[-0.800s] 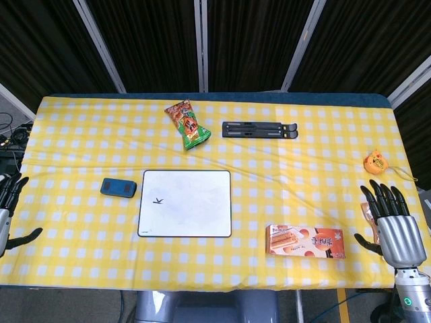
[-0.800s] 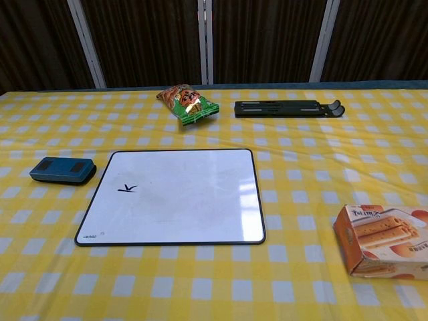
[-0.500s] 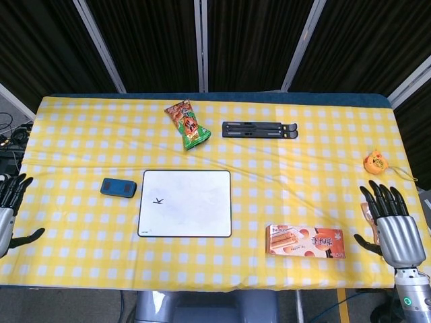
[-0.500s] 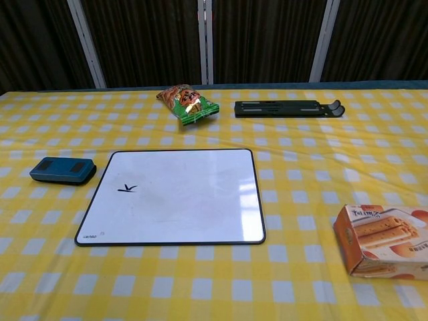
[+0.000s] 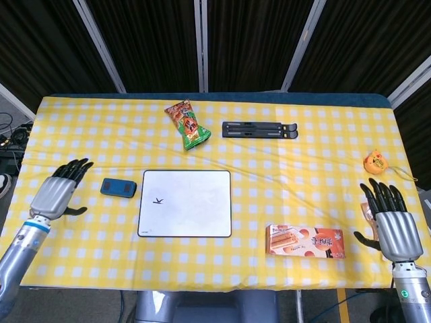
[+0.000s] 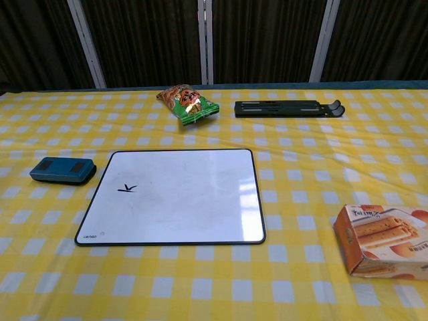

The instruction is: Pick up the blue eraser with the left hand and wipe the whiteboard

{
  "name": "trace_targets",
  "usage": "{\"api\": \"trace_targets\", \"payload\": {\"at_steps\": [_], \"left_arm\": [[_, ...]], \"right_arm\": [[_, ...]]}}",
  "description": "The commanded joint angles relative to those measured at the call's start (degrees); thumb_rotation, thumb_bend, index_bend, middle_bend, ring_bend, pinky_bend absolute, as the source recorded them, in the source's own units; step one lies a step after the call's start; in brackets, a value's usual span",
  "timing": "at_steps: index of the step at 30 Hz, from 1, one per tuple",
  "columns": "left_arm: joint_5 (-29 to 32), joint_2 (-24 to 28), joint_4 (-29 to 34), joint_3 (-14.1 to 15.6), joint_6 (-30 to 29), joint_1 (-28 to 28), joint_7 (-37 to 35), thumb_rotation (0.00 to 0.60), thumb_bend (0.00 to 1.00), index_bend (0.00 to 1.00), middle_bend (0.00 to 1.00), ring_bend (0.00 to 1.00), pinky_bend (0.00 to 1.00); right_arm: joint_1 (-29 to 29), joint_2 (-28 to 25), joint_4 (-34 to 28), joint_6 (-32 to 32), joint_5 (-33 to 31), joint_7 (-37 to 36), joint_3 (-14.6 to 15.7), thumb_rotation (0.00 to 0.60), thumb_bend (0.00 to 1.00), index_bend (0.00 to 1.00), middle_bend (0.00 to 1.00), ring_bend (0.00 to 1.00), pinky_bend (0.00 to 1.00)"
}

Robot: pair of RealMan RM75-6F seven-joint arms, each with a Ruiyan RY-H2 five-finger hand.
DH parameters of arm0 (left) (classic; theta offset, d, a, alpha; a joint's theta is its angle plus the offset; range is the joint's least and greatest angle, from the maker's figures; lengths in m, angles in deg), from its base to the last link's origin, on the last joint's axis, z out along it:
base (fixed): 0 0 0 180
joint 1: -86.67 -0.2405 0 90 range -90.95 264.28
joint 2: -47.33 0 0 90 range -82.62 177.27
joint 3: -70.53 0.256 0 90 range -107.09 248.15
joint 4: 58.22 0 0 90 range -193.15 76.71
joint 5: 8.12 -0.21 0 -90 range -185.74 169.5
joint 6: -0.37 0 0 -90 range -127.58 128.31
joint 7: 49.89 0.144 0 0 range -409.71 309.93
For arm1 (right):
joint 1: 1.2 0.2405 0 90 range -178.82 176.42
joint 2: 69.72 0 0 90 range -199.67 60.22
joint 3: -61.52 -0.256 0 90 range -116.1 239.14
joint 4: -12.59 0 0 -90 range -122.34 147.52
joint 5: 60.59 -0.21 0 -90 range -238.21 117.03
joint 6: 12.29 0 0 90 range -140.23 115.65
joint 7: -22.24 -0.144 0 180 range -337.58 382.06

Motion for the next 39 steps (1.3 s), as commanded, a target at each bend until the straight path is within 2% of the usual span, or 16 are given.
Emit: {"api": "trace_targets", "payload": {"at_steps": [1, 7, 18, 26, 35, 39], "left_arm": [[-0.1, -4.63, -5.47, -0.37, 4.99, 4.63, 0.61, 0.6, 0.09, 0.06, 0.06, 0.15, 0.24], [1.43, -8.13, -10.37, 0.27, 9.14, 7.62, 2.65, 0.6, 0.13, 0.12, 0.1, 0.19, 0.28], [1.83, -13.51, -18.65, 0.87, 11.4, 10.38, -0.74, 0.6, 0.16, 0.17, 0.13, 0.22, 0.31], [2.36, -17.17, -23.38, 1.28, 13.77, 12.39, -2.21, 0.6, 0.19, 0.27, 0.22, 0.3, 0.4], [3.82, -18.22, -24.58, 0.89, 12.88, 12.67, -0.92, 0.6, 0.22, 0.48, 0.4, 0.47, 0.54], [3.91, -16.55, -21.89, 0.69, 12.02, 12.52, -1.37, 0.6, 0.23, 0.52, 0.43, 0.49, 0.56]], "right_arm": [[0.2, 0.23, 0.37, 0.36, -0.51, 0.24, -0.2, 0.6, 0.0, 0.0, 0.0, 0.0, 0.0], [0.64, 0.84, 1.42, 1.52, -1.77, 0.57, -0.32, 0.6, 0.0, 0.0, 0.0, 0.0, 0.0], [0.92, 1.6, 2.72, 2.38, -3.25, 1.15, -0.4, 0.6, 0.0, 0.0, 0.0, 0.0, 0.0], [0.92, 1.71, 2.99, 2.4, -3.73, 1.37, -0.43, 0.6, 0.0, 0.0, 0.0, 0.0, 0.0], [0.82, 1.43, 2.87, 2.28, -3.73, 0.84, -0.35, 0.6, 0.0, 0.0, 0.0, 0.0, 0.0], [0.72, 1.2, 2.5, 2.12, -3.73, 1.11, -0.28, 0.6, 0.0, 0.0, 0.0, 0.0, 0.0]]}}
